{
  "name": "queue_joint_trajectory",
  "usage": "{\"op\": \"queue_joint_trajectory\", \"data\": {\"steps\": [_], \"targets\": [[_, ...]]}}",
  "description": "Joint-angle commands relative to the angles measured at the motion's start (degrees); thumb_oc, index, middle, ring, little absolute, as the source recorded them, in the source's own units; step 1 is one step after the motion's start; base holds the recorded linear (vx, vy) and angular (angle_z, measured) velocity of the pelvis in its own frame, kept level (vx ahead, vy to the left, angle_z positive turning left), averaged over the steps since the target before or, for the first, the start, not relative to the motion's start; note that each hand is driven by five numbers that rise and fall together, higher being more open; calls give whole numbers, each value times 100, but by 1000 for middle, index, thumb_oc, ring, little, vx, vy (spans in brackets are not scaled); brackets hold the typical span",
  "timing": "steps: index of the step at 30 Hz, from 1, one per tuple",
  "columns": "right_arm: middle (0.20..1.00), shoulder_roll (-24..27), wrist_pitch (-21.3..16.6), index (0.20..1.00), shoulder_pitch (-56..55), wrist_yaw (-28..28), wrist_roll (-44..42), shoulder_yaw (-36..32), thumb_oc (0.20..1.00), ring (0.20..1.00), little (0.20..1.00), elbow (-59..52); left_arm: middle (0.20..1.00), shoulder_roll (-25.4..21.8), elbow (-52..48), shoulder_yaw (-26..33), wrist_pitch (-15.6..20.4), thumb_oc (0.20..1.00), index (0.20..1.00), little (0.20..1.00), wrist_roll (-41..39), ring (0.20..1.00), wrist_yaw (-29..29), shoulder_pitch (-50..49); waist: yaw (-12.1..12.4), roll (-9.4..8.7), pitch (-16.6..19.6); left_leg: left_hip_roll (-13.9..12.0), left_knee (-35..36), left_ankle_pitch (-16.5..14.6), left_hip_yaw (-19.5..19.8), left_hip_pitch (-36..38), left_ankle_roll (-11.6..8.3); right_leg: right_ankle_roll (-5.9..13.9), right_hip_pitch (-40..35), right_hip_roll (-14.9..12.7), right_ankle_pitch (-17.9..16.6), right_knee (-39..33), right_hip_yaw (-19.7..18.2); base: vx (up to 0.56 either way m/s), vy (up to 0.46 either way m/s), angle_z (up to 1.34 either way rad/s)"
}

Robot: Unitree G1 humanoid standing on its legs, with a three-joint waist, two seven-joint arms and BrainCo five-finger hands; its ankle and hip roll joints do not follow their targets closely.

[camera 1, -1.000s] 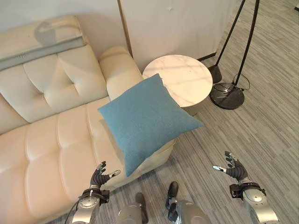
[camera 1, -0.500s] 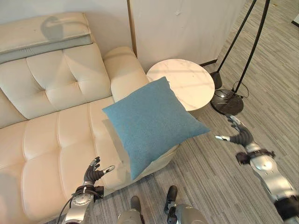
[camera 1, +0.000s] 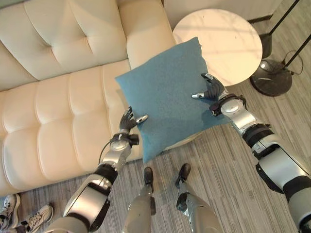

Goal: Pick up all the scattered cushions and arrange them neatly on the sofa.

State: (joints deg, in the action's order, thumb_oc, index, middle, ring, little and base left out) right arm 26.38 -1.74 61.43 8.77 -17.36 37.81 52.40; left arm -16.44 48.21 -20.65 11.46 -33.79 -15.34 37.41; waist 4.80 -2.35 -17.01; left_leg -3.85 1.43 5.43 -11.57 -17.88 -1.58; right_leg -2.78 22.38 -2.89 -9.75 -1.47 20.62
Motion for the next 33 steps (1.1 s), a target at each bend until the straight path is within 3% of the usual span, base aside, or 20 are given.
{"op": "queue_joint_trajectory", "data": {"steps": [1, 2, 3, 4, 5, 6, 10, 17, 23, 28, 33], "targets": [[1000, -525, -176, 1000, 352, -41, -306, 394, 1000, 1000, 1000, -296, 1000, 214, 195, -250, 300, 1000, 1000, 1000, -316, 1000, -33, 724, 23, -88, -162, 73, 337, 158, 139, -25, -364, 817, -349, -155, 942, 403, -660, 0, 0, 0], [812, -525, -174, 812, 350, -40, -306, 394, 812, 812, 812, -300, 1000, 214, 198, -250, 301, 1000, 1000, 1000, -317, 1000, -32, 725, 22, -88, -161, 73, 337, 158, 140, -26, -364, 818, -349, -156, 942, 403, -660, 0, 0, 0], [288, -659, -214, 288, 253, -35, -399, 404, 288, 288, 288, -441, 1000, 268, 175, -252, 306, 1000, 1000, 1000, -368, 1000, -42, 762, -3, -89, -163, 72, 344, 164, 138, -35, -370, 822, -346, -153, 928, 388, -664, 0, 0, 0], [200, -862, -274, 200, 54, -89, -525, 477, 200, 200, 200, -758, 671, 322, 126, -244, 322, 671, 671, 671, -455, 671, -51, 811, -58, -97, -174, 69, 354, 154, 134, -28, -367, 831, -351, -149, 901, 364, -696, 0, 0, 0], [200, -862, -271, 200, 49, -87, -524, 477, 200, 200, 200, -764, 671, 322, 124, -245, 322, 671, 671, 671, -455, 671, -51, 807, -58, -97, -171, 69, 355, 154, 134, -28, -367, 831, -351, -149, 900, 363, -696, 0, 0, 0], [200, -933, -316, 200, -116, -126, -581, 488, 200, 200, 200, -1009, 200, 348, 18, -238, 354, 200, 200, 200, -482, 200, -87, 807, -83, -100, -181, 68, 355, 154, 132, -12, -365, 837, -363, -142, 886, 347, -710, 0, 0, 0], [200, -1185, -634, 200, -885, -280, -1035, 361, 200, 200, 200, -2044, 200, 376, -859, -101, 585, 200, 200, 200, -564, 200, -185, 610, -187, -97, -232, 68, 357, 224, 48, 20, -283, 801, -348, -139, 732, 319, -769, -77, 37, -6], [200, -1371, -1046, 200, -1873, -438, -1542, -33, 200, 200, 200, -2943, 200, 575, -2171, 14, 914, 200, 200, 200, -754, 200, -203, 108, -288, -6, -202, 105, 357, 131, -27, 235, -216, 805, -489, -166, 751, 350, -850, -46, 40, -13], [200, -1186, -1245, 200, -2993, -685, -1618, -415, 200, 200, 200, -4123, 200, 508, -3616, -33, 840, 200, 200, 200, -381, 200, 63, -789, -373, 75, -4, 155, 303, -50, -118, 576, -140, 828, -804, -225, 776, 353, -856, 9, 47, -5], [200, -790, -1381, 200, -3726, -730, -1068, -923, 200, 200, 200, -5410, 200, 353, -4642, 158, 690, 200, 200, 200, -346, 200, 395, -1805, -450, 72, 273, 202, 145, -290, -186, 918, -65, 874, -1162, -280, 806, 302, -907, 91, 63, -1], [200, -548, -1466, 200, -4921, -955, -955, -1688, 200, 200, 200, -6667, 200, -68, -5629, 606, 518, 200, 200, 200, -91, 200, 779, -3216, -557, 96, 761, 282, 19, -568, -248, 1348, 50, 968, -1564, -336, 838, 214, -1078, 80, 114, -12]]}}
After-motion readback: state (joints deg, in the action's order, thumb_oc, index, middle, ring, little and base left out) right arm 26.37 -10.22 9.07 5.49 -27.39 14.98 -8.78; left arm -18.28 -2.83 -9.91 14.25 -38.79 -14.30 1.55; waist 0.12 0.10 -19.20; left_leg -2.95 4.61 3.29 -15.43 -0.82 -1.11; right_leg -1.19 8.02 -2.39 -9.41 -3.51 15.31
